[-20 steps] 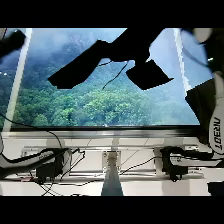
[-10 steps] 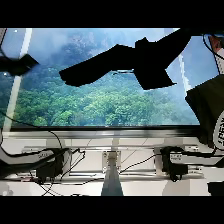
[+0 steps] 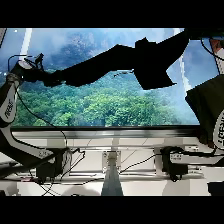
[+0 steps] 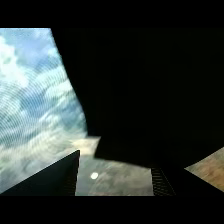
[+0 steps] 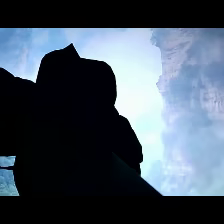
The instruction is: Fold the clothes and pants, and hang the long-sleeved shirts on hangers.
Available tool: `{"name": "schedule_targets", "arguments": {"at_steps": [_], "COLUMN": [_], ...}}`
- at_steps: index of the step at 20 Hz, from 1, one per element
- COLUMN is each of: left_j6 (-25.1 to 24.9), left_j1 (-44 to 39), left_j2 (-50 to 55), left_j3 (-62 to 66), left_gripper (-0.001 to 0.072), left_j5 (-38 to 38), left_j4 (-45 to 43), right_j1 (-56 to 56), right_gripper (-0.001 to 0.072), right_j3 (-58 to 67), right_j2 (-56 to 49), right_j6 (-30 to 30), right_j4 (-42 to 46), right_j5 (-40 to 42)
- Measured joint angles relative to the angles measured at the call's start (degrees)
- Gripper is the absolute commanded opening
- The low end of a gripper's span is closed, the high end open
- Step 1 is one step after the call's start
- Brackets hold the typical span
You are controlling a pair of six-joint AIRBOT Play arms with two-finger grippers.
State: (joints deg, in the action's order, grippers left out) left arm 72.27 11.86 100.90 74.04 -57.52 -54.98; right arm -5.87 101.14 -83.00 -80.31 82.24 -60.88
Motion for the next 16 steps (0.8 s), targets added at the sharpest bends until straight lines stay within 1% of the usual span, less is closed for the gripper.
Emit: {"name": "schedule_targets", "arguments": {"at_steps": [1, 2, 3, 4, 8, 9, 10, 11, 14, 16], "left_j6": [-0.5, -1.0, -1.8, -1.9, -3.8, -4.2, -4.4, -4.7, -5.3, -6.8], "left_j1": [-0.2, -0.5, -0.8, -1.0, -2.0, -2.2, -2.3, -2.4, -2.5, -2.6], "left_j2": [0.7, 1.3, 1.8, 2.3, 2.9, 3.0, 3.1, 3.2, 3.1, 2.8], "left_j3": [0.0, 0.0, 0.0, -0.1, -0.1, -0.1, -0.2, -0.2, -0.2, -0.2], "left_gripper": [0.0472, 0.0397, 0.0244, 0.016, 0.0151, 0.0112, 0.005, 0.0011, 0.001, 0.001], "left_j5": [0.5, 0.8, 1.3, 2.0, 2.1, 2.1, 2.1, 2.1, 1.8, 0.6], "left_j4": [0.4, 0.5, 0.8, 0.8, 0.9, 0.9, 0.8, 0.5, 0.4, 0.1], "right_j1": [0.0, 0.0, 0.0, 0.0, 0.0, 0.0, 0.0, 0.0, 0.0, 0.0], "right_gripper": [0.002, 0.002, 0.002, 0.002, 0.002, 0.002, 0.002, 0.002, 0.0021, 0.002], "right_j3": [0.0, 0.0, 0.0, 0.0, 0.0, 0.0, 0.0, 0.0, 0.0, 0.0], "right_j2": [0.0, 0.0, 0.0, 0.0, 0.0, 0.0, 0.0, 0.0, 0.0, 0.0], "right_j6": [0.0, 0.0, 0.0, 0.0, 0.0, 0.0, 0.0, 0.0, 0.0, 0.0], "right_j4": [0.0, 0.0, 0.0, 0.0, -0.1, -0.1, -0.1, -0.1, -0.1, -0.1], "right_j5": [0.0, -0.1, 0.0, 0.0, 0.1, 0.2, 0.2, 0.2, 0.3, 0.3]}}
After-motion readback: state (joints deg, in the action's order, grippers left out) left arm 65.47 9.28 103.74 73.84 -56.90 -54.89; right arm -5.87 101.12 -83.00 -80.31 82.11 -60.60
